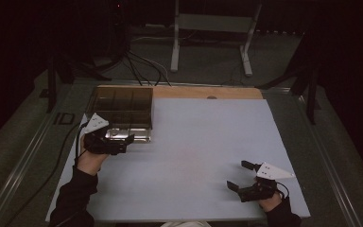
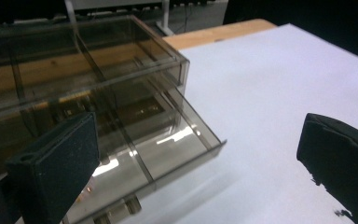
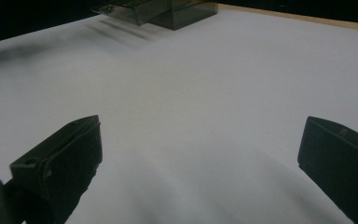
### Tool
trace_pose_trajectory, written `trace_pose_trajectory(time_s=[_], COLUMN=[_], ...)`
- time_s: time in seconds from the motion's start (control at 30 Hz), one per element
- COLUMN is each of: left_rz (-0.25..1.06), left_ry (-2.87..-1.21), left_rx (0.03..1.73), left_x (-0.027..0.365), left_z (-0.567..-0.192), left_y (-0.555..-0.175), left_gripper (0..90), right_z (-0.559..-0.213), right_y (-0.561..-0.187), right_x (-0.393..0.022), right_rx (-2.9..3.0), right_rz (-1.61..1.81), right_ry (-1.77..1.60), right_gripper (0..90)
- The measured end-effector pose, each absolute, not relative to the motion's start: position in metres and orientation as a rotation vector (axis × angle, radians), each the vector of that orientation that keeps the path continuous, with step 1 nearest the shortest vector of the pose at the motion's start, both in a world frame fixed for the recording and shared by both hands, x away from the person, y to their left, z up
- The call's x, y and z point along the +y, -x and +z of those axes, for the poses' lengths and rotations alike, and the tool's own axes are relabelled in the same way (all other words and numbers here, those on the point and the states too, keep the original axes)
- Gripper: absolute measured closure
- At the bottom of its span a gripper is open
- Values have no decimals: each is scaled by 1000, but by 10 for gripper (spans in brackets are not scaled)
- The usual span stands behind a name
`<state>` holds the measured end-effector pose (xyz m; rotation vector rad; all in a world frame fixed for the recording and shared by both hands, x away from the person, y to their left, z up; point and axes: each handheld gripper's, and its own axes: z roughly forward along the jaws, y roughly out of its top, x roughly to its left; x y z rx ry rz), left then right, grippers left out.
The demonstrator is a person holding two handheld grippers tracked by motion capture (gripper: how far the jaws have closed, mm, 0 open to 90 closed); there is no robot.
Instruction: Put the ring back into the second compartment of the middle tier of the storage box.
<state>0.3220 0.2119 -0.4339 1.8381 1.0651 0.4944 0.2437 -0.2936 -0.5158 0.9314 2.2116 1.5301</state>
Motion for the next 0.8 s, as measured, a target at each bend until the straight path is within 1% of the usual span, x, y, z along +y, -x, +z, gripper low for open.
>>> trace_pose_trajectory(time_s=[0.27, 0.8], left_rz=[494, 440], left_ry=[-1848, -1832], left_rx=[1038, 1020], left_x=[213, 218], left_z=[-449, -471], left_y=[-304, -273], left_gripper=[7, 7], right_z=[-516, -516], right_y=[-244, -244], right_x=[-294, -293], right_rx=[2211, 2214], right_rz=[1527, 1518], right_ry=[-942, -933], right_gripper=[0, 0])
